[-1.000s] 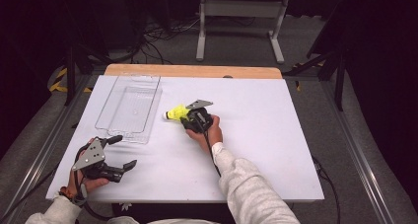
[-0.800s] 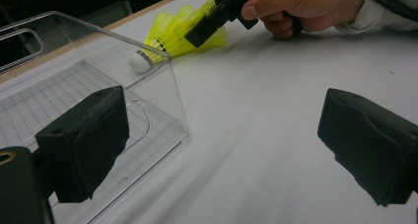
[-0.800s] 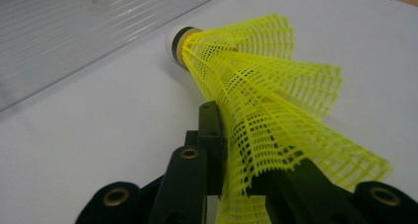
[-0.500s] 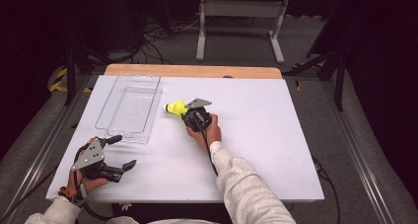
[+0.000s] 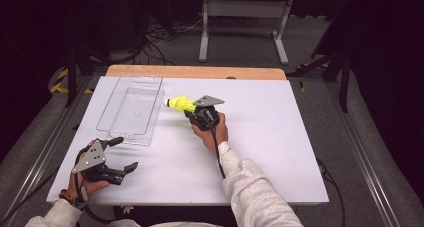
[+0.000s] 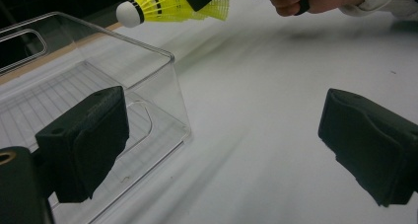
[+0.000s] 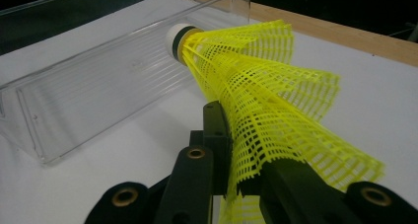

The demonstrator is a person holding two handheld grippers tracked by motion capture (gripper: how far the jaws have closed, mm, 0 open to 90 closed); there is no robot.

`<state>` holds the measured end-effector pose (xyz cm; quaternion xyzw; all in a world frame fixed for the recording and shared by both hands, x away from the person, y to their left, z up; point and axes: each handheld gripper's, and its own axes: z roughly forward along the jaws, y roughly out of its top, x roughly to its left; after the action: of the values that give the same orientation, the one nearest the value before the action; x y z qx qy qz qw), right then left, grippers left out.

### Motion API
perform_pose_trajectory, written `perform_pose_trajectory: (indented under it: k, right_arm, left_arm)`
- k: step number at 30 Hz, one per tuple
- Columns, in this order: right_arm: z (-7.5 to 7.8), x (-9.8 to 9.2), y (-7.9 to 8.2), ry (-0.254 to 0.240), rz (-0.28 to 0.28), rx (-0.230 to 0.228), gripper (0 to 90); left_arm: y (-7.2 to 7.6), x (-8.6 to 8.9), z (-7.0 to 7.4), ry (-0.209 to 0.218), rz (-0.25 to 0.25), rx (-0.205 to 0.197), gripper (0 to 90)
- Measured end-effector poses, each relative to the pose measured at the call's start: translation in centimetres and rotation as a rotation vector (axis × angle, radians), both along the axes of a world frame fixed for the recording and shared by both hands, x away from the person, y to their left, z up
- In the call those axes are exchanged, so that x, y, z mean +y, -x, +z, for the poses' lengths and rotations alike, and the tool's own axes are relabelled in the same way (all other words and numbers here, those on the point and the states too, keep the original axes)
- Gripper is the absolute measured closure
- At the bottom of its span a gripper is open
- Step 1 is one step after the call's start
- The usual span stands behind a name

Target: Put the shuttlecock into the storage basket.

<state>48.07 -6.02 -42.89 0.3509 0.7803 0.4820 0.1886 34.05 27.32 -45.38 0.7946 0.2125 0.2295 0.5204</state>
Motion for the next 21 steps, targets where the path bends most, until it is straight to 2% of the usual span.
perform_pose_trajectory:
  k: [1,10,21]
  right_arm:
    - [0.2,-0.1,0.1,-0.014,0.004,-0.004,86.3]
    - [1.0,-0.5,0.3,-0.042,0.012,-0.017,86.5]
    - [1.9,-0.5,0.8,-0.04,0.034,-0.038,86.6]
  left_arm:
    - [0.0,0.0,0.0,-0.001,0.0,0.0,6.1]
    - [0.0,0.0,0.0,0.0,0.001,-0.001,6.1]
    - [0.0,0.0,0.0,0.002,0.002,-0.003,6.0]
